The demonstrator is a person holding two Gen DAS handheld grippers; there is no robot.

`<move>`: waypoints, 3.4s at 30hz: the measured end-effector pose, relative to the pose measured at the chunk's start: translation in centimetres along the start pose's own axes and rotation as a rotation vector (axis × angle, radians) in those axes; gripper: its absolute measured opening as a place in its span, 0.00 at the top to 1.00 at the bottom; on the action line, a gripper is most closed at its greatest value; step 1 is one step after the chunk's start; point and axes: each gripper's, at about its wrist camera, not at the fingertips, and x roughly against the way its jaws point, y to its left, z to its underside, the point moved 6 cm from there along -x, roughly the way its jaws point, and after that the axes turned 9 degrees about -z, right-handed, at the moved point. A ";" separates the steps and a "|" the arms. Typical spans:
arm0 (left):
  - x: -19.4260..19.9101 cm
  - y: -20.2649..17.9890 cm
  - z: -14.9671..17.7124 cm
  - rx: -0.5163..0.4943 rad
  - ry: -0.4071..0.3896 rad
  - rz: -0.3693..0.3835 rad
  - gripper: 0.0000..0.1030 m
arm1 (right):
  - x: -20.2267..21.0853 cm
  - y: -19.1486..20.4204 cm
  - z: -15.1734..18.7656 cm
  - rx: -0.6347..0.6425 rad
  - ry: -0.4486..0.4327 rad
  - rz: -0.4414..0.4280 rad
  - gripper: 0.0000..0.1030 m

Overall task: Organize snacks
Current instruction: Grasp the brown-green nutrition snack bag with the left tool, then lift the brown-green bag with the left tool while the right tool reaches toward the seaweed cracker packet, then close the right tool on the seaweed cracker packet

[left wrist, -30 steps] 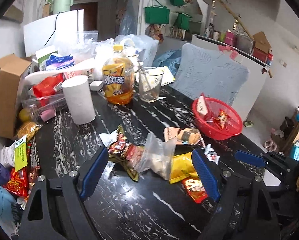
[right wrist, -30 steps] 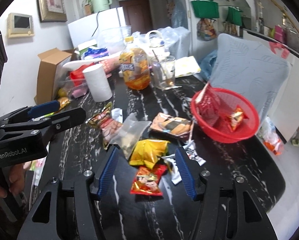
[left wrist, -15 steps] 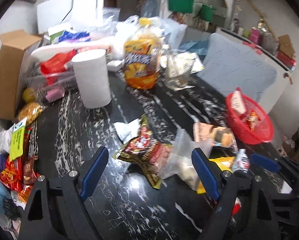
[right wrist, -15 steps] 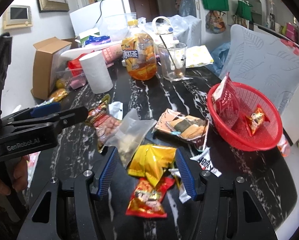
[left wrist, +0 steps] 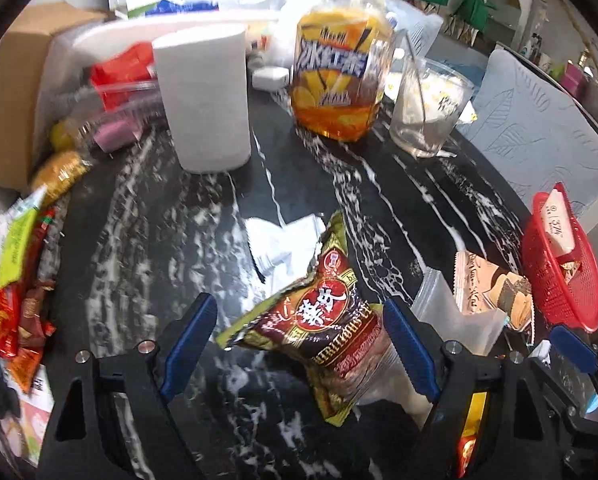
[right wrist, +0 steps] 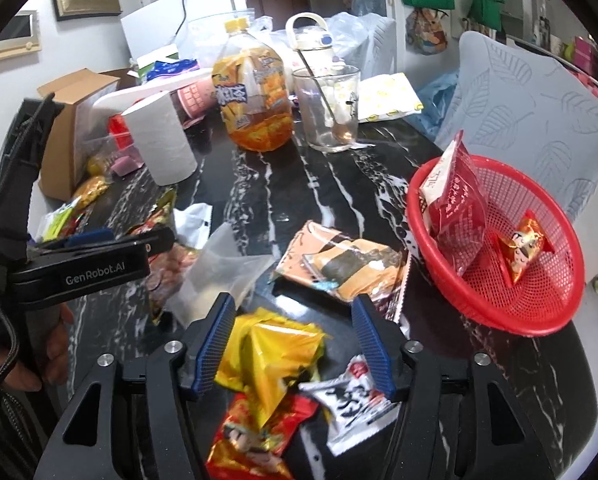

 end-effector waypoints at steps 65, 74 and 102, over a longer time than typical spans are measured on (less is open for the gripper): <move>3.6 0.2 2.3 -0.092 -0.055 0.174 0.53 | -2.0 -4.0 -0.2 -0.050 0.064 0.020 0.21; 2.3 0.9 2.2 -0.067 -0.022 0.178 0.53 | -4.7 -4.3 -0.4 -0.058 0.135 -0.003 0.21; 1.2 1.8 1.3 -0.061 -0.011 0.140 0.53 | -7.7 -0.3 -2.7 0.306 0.218 -0.033 0.21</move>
